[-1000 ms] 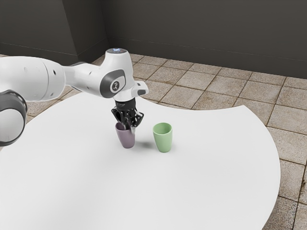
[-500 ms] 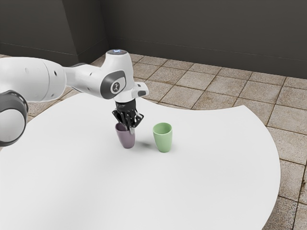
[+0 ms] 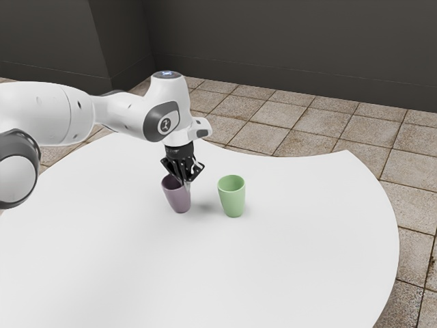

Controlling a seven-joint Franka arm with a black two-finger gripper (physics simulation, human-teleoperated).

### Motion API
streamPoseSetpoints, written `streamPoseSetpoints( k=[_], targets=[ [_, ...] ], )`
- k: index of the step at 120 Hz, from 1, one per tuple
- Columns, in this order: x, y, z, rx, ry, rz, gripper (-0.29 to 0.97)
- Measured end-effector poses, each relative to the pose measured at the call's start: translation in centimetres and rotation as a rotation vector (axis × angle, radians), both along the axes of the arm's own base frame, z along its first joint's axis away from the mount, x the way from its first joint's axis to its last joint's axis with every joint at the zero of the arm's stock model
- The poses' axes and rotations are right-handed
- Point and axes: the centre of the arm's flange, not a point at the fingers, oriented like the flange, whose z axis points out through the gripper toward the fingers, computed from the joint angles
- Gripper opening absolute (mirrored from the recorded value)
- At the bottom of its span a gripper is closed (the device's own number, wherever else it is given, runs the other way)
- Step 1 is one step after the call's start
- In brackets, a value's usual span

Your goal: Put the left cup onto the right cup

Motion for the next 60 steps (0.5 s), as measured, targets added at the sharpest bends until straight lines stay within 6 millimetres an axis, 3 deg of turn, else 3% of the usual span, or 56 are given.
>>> streamPoseSetpoints(
  k=[32,60],
  targets=[
    [-0.1,-0.1,1.0,0.004,-0.009,-0.004,-0.11],
    [-0.3,-0.2,3.3,0.009,-0.030,-0.008,-0.11]
  ],
)
